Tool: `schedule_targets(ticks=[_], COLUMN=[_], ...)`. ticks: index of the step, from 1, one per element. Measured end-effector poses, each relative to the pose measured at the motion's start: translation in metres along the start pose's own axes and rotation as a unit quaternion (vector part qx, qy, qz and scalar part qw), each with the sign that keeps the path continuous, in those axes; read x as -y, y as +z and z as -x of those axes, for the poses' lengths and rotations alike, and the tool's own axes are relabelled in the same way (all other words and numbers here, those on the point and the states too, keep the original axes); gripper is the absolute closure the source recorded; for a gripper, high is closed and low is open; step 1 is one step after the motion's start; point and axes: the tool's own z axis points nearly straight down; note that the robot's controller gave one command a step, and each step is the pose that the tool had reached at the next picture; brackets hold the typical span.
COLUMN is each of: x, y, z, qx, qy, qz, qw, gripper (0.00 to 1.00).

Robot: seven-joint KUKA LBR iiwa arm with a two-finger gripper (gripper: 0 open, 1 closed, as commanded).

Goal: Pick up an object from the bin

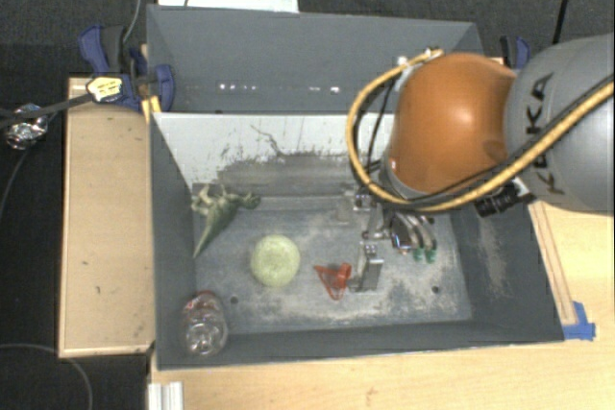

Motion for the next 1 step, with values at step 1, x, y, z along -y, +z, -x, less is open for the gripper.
schedule_targets(ticks=[1], x=[0.0006], y=[-0.0044], z=[0.0015], qx=[0.0042], qy=[0.002], qz=[0.001], qw=[1.0000], gripper=[0.00])
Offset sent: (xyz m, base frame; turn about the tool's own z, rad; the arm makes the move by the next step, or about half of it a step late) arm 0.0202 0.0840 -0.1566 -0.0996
